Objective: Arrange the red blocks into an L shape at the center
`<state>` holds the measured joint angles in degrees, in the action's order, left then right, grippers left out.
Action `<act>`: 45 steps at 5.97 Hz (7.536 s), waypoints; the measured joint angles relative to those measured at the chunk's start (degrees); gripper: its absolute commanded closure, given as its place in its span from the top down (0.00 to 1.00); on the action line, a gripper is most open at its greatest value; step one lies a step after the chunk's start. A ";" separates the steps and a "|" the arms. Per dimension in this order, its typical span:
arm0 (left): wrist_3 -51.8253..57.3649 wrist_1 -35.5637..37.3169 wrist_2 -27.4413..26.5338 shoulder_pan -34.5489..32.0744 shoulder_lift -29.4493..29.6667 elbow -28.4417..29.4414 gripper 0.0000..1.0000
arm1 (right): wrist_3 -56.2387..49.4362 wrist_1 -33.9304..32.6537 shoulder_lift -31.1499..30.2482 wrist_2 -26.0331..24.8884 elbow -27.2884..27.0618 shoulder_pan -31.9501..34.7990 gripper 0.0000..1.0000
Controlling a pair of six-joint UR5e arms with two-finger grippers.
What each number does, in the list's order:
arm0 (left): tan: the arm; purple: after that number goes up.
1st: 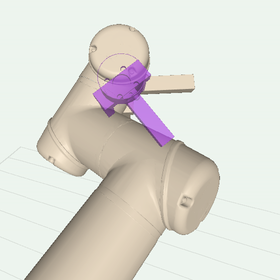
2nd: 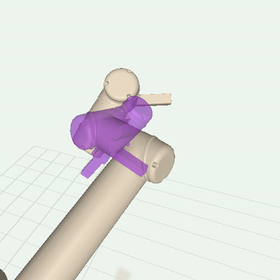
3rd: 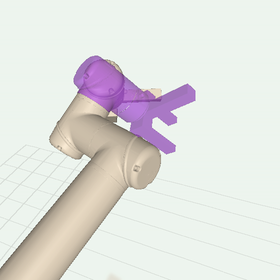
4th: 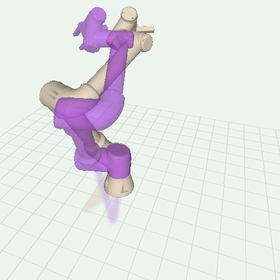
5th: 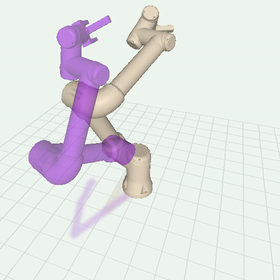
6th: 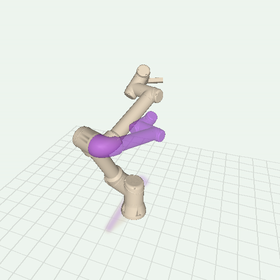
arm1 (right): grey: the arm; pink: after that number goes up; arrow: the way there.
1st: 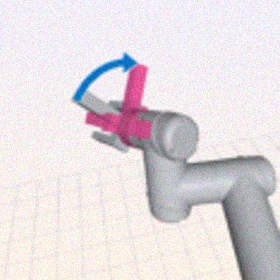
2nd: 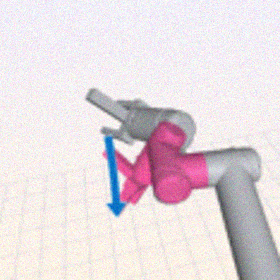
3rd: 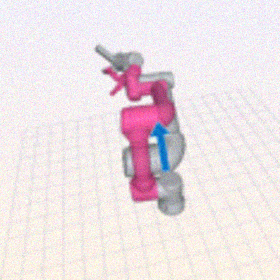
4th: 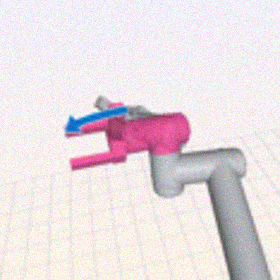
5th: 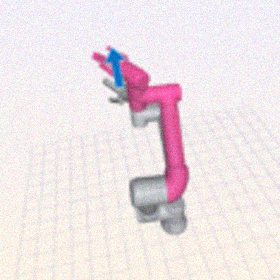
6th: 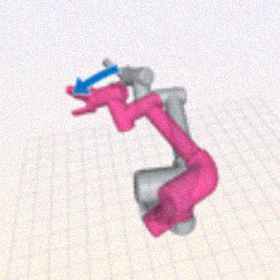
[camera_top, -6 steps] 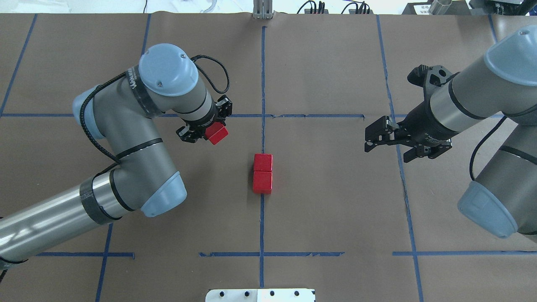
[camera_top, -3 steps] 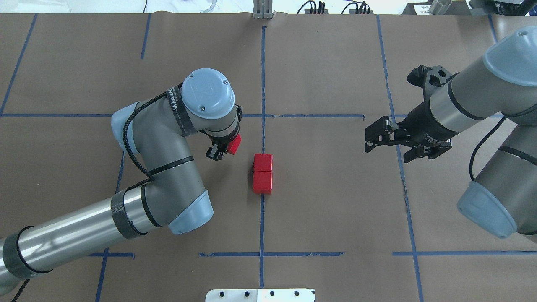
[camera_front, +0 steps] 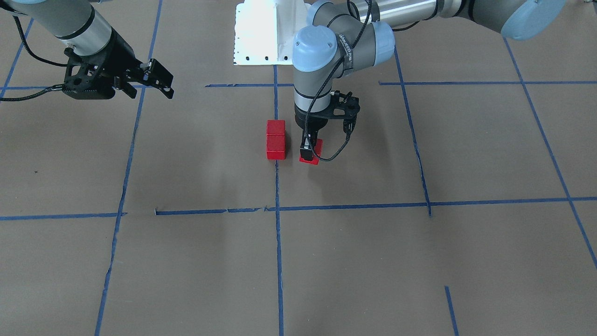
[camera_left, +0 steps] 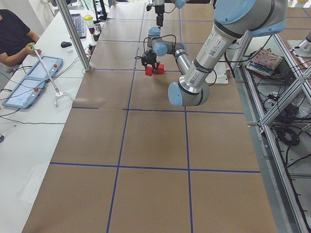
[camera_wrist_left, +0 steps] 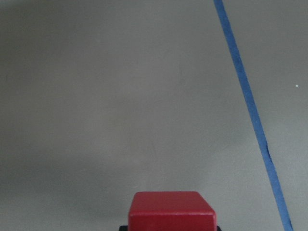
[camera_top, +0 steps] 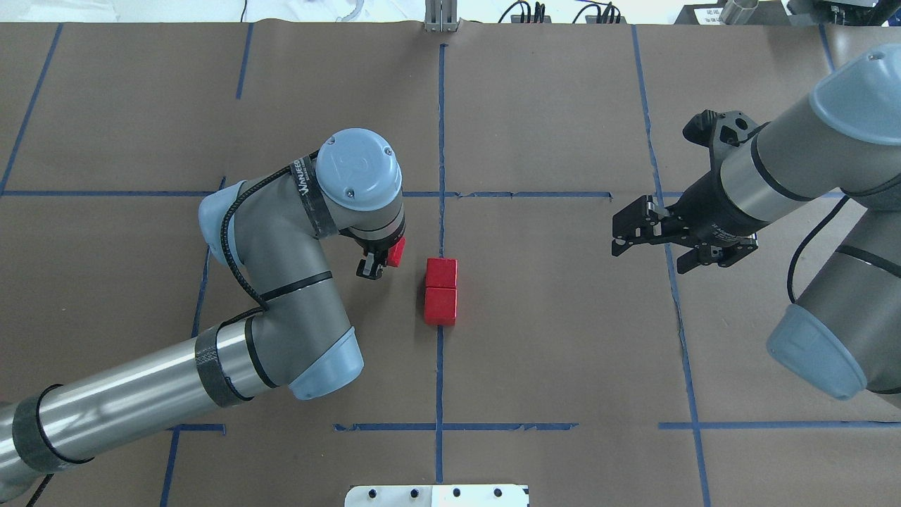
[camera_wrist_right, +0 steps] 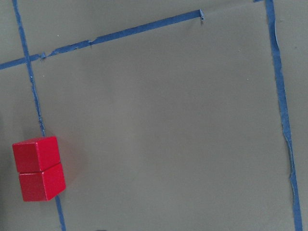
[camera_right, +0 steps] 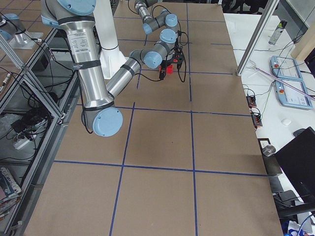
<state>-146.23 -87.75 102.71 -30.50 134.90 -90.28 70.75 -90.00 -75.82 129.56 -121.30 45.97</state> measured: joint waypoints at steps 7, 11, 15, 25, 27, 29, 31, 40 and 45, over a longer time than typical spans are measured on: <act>-5.24 1.71 -0.03 3.37 1.30 3.78 0.01 | 0.97 0.00 -0.03 0.24 -0.51 0.04 1.00; -5.47 3.47 0.15 3.14 2.95 4.73 0.02 | 1.90 0.00 -0.03 0.26 -0.49 0.01 1.00; -7.34 3.02 0.30 2.63 4.68 7.42 0.03 | 1.85 0.00 -0.03 0.17 -0.20 0.00 1.00; -7.91 1.95 0.89 2.75 6.02 9.21 0.06 | 1.85 0.00 -0.07 0.26 -0.02 0.00 1.00; -7.85 1.97 1.85 2.93 6.00 9.24 0.07 | 1.84 0.00 -0.09 0.28 0.07 0.00 1.00; -7.85 1.94 1.96 2.96 6.05 9.24 0.09 | 1.84 0.00 -0.05 0.34 0.09 0.00 1.00; -7.90 1.67 1.94 2.93 6.07 9.24 0.99 | 1.84 0.00 -0.09 0.34 0.08 0.00 1.00; 2.85 2.60 6.05 -0.32 2.23 -3.05 1.00 | 0.87 -0.11 -1.08 0.52 -0.63 1.09 1.00; 51.63 3.38 22.82 -17.35 -14.44 -20.47 1.00 | -19.47 -0.84 -5.81 6.05 6.62 16.26 1.00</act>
<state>-94.60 -84.37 125.53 -47.85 120.45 -110.75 51.28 -90.84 -81.64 135.61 -114.68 62.23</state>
